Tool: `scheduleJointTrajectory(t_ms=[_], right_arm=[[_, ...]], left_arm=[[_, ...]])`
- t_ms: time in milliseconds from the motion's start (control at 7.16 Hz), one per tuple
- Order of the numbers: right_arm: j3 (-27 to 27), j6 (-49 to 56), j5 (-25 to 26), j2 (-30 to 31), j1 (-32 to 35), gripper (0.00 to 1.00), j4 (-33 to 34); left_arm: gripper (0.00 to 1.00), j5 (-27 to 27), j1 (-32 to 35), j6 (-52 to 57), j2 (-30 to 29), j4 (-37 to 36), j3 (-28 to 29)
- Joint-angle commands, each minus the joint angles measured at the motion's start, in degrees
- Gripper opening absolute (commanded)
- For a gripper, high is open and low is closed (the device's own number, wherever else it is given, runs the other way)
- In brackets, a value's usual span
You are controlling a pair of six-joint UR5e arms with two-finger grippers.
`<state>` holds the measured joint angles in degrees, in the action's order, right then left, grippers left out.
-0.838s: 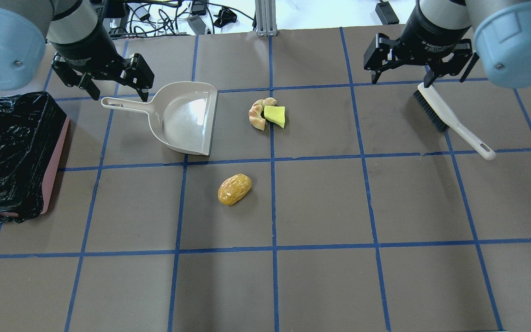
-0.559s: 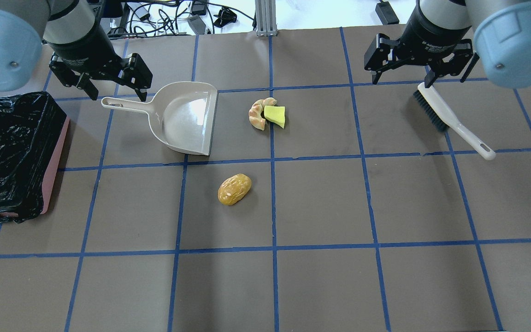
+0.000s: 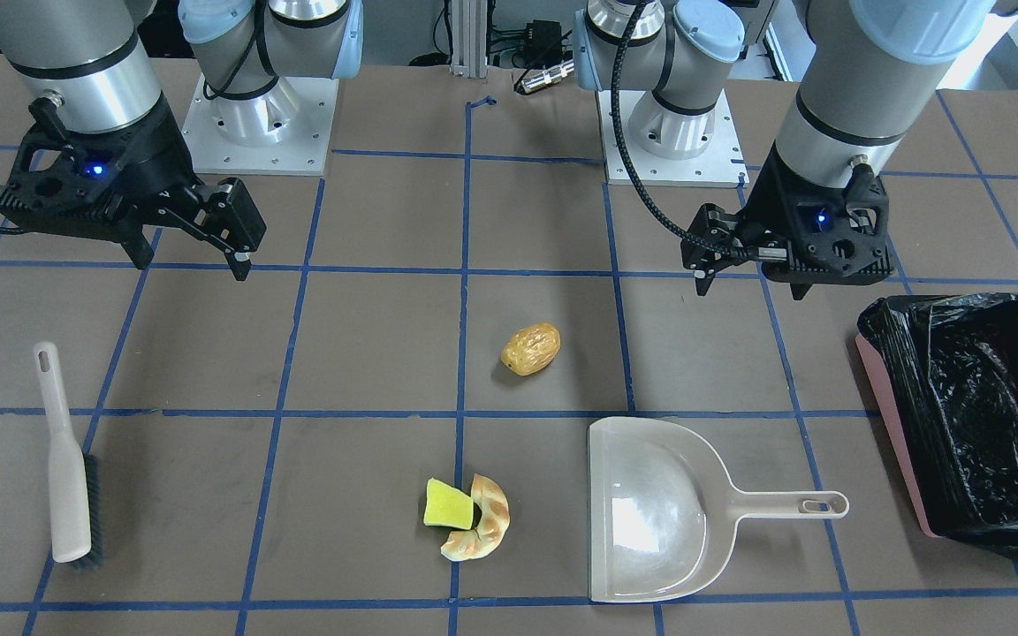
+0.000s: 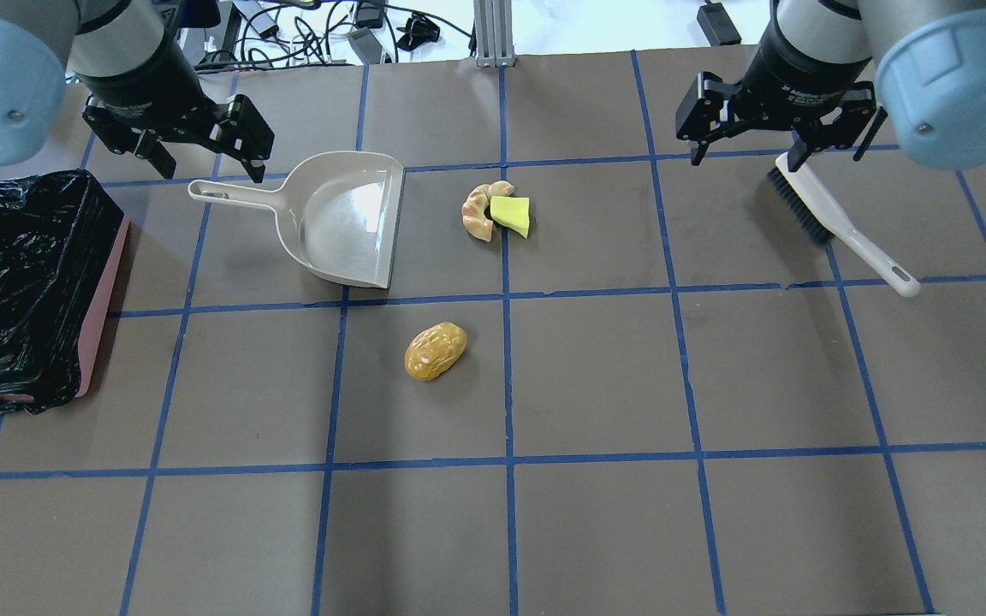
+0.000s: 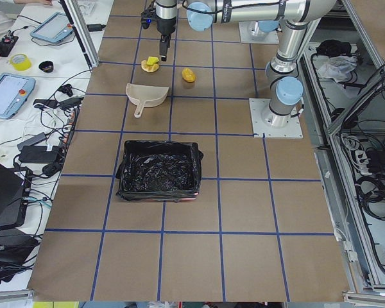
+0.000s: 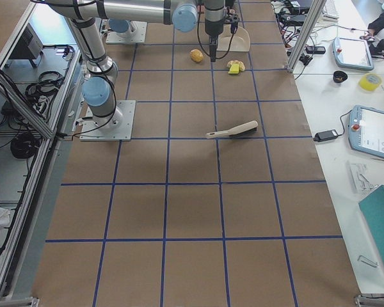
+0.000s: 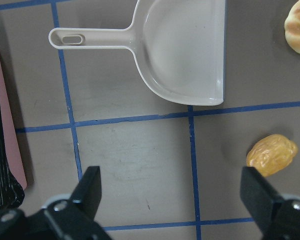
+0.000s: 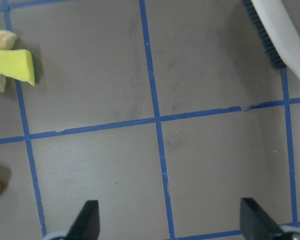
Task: Sweep and dump trash into bin
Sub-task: 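Lower the left gripper to the dustpan handle while the right reaches the brush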
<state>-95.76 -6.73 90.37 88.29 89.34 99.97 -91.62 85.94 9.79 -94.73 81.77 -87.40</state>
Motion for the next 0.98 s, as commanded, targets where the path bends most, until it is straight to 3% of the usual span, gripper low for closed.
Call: scheduleJointTrajectory(t_ms=[0,140,419,559,698,838], right_arm=[[-7.74,4.50,1.99,-1.19,-2.14,1.00,4.50],[-10.91,7.93,1.91,-1.89,-4.67,1.00,5.14],[-12.26,32.01,2.09,-3.65,-13.44,1.00,7.51],[-12.61,36.14,2.44,-3.92,-16.80,1.00,7.61],[-13.39,42.01,6.70,-4.44,-20.31,1.00,9.61],[-15.05,51.20,6.92,-5.23,-23.65,1.00,13.03]], left_arm=[[1.00,0.30,-0.68,-5.86,0.43,-1.35,0.38],[1.00,0.39,-3.30,-20.97,-0.97,-4.14,-0.40],[1.00,0.92,-6.57,-33.99,-2.73,-7.48,-1.02],[1.00,0.48,-6.58,-44.48,-4.22,-14.12,-2.32],[1.00,0.22,-6.75,-58.77,-5.80,-18.54,-4.86],[1.00,0.48,-6.93,-68.23,-8.42,-18.58,-6.54]])
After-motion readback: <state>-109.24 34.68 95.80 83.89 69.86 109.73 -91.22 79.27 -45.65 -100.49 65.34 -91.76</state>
